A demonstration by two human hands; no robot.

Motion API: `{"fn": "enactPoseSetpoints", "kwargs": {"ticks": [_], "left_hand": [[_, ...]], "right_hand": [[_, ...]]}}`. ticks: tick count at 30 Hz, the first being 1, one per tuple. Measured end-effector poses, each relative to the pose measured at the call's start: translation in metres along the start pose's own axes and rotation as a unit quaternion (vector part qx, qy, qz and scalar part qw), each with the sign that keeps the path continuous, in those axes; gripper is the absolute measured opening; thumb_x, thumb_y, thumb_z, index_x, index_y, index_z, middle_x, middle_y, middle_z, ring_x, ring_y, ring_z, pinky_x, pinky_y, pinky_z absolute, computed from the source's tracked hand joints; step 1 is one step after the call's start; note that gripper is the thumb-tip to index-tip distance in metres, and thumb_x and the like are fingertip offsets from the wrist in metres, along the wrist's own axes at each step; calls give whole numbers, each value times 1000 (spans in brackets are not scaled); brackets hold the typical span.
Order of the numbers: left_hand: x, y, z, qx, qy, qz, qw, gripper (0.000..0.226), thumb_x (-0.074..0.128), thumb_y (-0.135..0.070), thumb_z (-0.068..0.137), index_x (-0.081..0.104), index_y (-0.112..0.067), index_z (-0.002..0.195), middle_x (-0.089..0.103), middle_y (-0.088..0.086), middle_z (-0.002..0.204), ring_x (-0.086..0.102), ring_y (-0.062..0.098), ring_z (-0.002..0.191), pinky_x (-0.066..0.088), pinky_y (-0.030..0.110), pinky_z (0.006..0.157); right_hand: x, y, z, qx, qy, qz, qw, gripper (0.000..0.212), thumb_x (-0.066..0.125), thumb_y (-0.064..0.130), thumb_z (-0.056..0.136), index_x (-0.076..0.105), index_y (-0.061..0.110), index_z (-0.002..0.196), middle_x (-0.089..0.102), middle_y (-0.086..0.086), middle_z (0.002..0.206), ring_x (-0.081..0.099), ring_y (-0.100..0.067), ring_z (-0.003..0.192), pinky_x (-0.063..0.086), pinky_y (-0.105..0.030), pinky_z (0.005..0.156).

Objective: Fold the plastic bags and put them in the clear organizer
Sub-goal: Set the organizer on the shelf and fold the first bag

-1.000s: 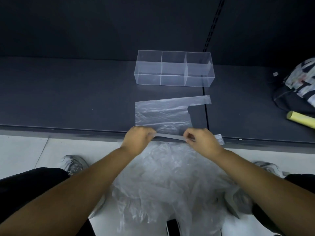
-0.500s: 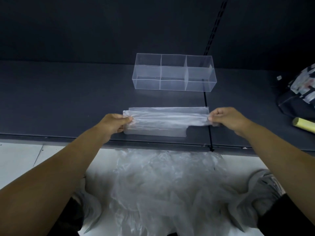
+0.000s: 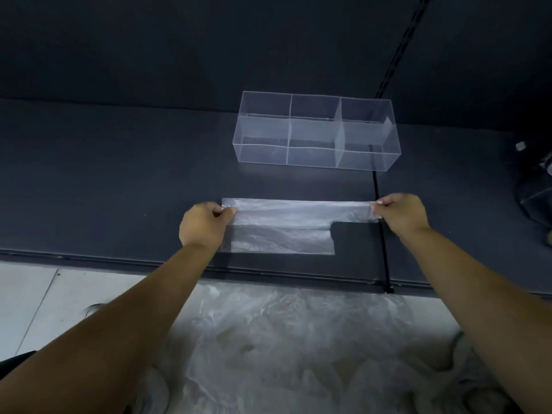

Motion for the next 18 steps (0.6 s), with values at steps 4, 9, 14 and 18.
{"fn": "enactPoseSetpoints", "kwargs": {"ticks": [4,9,14,18], "left_hand": [[-11,-31,-16,142,-127,78,979,18,64,-17,90,65,-5,104,56,18,112,51,38,101,40,45,83],[40,-45,-40,291,27,128,948,38,43,-15,101,49,-4,136,46,13,143,40,30,134,23,40,113],[63,-24,-40,288,81,255,919,72,7,-58,93,8,-18,153,7,-1,161,0,15,148,-4,35,120],[67,-20,-41,285,83,294,908,81,-4,-66,85,-2,-22,153,-2,-3,161,-7,15,148,-11,37,118]], "right_hand": [[1,0,1,2,6,-4,1000,6,69,16,84,68,14,78,65,-3,77,59,-18,76,41,-25,71],[0,1,2,12,28,-14,999,11,67,14,83,64,18,73,66,-5,79,60,-21,77,43,-26,70],[0,7,-1,26,30,-51,998,7,59,9,86,64,10,81,67,-15,89,63,-32,88,48,-30,73],[-7,35,-23,12,-48,-233,971,20,55,7,87,59,2,105,62,-20,109,58,-36,99,45,-37,78]]}}
Point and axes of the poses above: each hand's wrist, its own z-axis towards the middle knuckle, its own x-axis out of the palm, y = z × x, the point moved 8 cm from there along z, towards the middle knuckle
